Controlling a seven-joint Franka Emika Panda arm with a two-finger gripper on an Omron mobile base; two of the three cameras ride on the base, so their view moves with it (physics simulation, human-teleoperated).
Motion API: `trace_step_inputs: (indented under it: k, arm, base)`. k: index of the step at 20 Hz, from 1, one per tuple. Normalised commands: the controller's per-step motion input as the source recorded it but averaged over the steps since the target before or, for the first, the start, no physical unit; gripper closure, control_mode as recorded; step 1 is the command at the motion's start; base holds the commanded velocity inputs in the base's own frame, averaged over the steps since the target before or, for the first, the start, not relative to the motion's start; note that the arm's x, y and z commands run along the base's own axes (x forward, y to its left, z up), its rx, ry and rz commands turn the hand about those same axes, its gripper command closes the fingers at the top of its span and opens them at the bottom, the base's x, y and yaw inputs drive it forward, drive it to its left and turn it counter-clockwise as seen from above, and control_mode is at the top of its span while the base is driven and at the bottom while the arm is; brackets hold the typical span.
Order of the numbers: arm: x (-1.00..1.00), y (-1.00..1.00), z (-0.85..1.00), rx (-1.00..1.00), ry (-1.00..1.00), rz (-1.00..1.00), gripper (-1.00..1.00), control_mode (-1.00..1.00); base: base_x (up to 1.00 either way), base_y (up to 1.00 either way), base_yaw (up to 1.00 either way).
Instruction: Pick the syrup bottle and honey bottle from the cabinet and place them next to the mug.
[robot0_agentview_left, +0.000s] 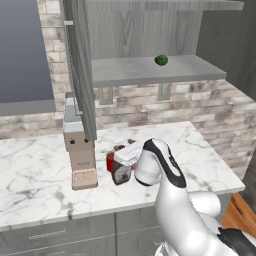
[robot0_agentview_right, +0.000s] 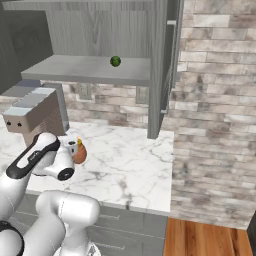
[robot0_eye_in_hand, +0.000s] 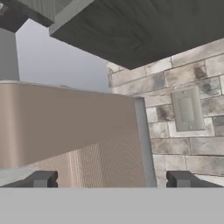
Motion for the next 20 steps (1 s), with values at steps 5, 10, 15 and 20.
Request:
trace_step_inputs:
  k: [5, 10, 15, 20]
  arm:
    - [0.0, 0.0, 0.88, 0.0, 0.04, 0.0, -1.0, -1.0]
    - [0.0, -0.09, 0.86, 0.0, 0.16, 0.0, -1.0, -1.0]
    - [-0.02, -0.37, 0.67, -0.03, 0.41, 0.0, -1.0, -1.0]
    - [-0.22, -0.5, 0.45, -0.06, 0.43, 0.0, -1.0, -1.0]
  base:
    - [0.0, 0.0, 0.0]
    - [0.0, 0.0, 0.0]
    - [0.0, 0.0, 0.0]
    - [0.0, 0.0, 0.0]
